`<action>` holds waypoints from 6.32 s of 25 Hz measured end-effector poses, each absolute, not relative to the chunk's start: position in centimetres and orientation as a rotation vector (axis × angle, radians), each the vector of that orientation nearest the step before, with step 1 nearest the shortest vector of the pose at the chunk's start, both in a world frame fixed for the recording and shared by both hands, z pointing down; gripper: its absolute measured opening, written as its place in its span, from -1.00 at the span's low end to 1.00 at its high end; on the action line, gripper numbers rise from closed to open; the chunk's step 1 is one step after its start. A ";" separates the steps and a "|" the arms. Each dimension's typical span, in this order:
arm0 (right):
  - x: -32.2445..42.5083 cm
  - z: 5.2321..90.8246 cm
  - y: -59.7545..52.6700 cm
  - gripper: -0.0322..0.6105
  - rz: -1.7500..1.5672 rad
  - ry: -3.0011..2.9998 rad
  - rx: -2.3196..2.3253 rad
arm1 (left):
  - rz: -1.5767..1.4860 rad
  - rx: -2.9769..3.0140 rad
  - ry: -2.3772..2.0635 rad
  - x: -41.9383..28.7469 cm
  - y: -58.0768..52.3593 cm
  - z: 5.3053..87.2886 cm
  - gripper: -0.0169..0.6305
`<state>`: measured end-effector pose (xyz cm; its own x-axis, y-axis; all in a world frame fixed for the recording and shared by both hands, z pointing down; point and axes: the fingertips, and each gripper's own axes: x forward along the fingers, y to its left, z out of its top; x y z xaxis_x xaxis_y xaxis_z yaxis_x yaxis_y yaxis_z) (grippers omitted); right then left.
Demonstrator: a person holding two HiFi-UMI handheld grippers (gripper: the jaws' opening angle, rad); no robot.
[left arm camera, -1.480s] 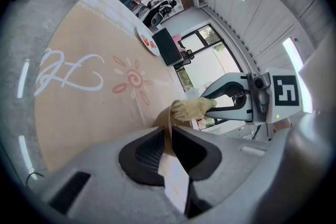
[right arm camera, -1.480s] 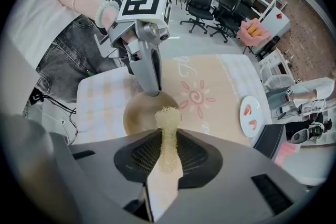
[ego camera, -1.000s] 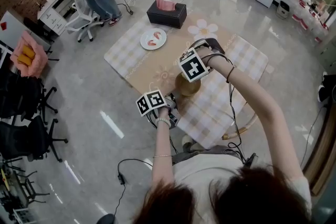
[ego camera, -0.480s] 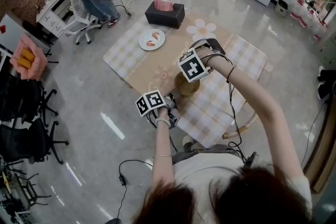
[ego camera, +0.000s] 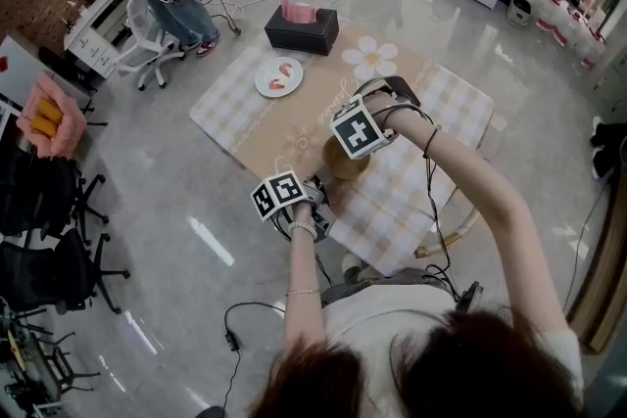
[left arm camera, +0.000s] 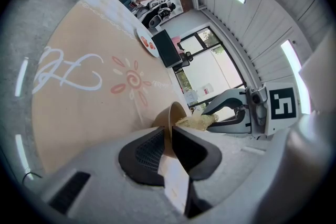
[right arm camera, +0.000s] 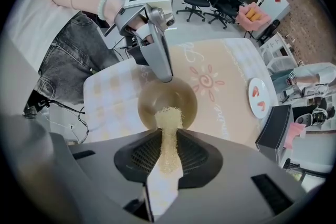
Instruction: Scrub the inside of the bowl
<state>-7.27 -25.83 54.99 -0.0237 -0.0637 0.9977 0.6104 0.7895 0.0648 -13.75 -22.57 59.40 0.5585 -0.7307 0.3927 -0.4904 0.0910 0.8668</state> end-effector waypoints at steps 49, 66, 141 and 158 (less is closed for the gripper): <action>-8.7 54.8 -20.3 -0.66 -0.543 -1.581 -0.543 | -0.291 1.547 -1.045 -13.7 -22.2 59.1 -0.79; -10.8 55.7 -21.2 -0.66 -0.557 -1.636 -0.573 | -0.364 1.539 -1.028 -14.4 -22.4 59.1 -0.79; -8.6 55.8 -26.1 -0.66 -0.662 -1.398 -0.491 | -0.356 1.533 -0.960 -13.6 -21.9 59.4 -0.79; -7.0 56.0 -24.6 -0.66 -0.530 -1.343 -0.488 | -0.363 1.526 -0.949 -13.6 -21.8 59.3 -0.79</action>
<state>-7.03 -24.57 55.95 0.1441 -0.0785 0.9864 0.6161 0.7872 -0.0274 -13.62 -21.78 59.27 0.6135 -0.7336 0.2922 -0.3514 0.0778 0.9330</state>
